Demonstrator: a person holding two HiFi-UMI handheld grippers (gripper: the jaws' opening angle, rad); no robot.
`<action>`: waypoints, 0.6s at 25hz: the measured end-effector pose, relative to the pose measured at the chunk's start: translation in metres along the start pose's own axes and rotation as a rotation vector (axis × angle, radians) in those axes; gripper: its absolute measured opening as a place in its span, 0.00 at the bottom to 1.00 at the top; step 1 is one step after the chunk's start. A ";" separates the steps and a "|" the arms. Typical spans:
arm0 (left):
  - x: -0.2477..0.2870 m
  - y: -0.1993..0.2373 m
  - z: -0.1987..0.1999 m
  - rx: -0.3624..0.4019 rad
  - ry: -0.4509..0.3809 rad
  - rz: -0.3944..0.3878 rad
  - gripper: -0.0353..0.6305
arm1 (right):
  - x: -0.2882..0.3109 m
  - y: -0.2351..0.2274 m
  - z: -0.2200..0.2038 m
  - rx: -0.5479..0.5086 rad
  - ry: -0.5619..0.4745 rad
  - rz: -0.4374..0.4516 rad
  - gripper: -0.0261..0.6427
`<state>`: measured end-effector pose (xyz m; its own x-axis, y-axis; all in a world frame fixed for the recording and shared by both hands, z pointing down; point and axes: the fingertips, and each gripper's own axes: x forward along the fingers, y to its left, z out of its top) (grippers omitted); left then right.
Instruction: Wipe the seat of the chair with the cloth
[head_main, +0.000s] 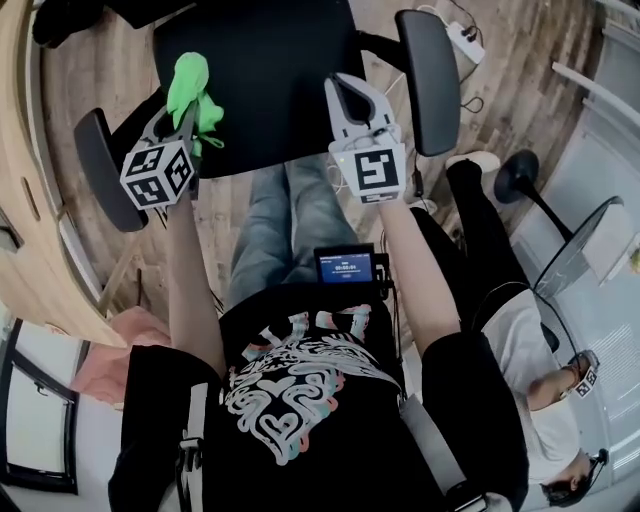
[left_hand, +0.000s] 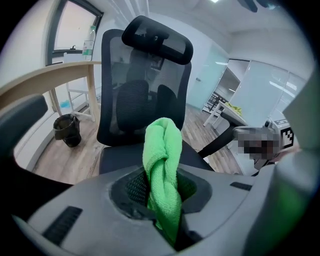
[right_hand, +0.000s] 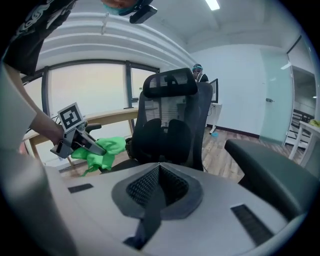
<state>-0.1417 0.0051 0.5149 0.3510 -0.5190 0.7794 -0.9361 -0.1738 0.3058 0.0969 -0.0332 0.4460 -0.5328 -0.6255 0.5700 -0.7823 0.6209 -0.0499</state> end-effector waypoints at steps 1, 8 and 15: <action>0.003 0.001 -0.005 -0.006 0.009 -0.001 0.16 | 0.003 0.000 -0.004 0.010 0.000 0.005 0.04; 0.019 0.020 -0.029 -0.020 0.060 0.029 0.16 | 0.024 0.005 -0.029 0.010 0.008 0.039 0.04; 0.037 0.035 -0.052 -0.015 0.124 0.045 0.16 | 0.041 0.002 -0.058 -0.008 0.031 0.045 0.04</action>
<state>-0.1600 0.0231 0.5828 0.3097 -0.4186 0.8537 -0.9508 -0.1393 0.2766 0.0924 -0.0302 0.5170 -0.5570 -0.5820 0.5925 -0.7550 0.6520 -0.0693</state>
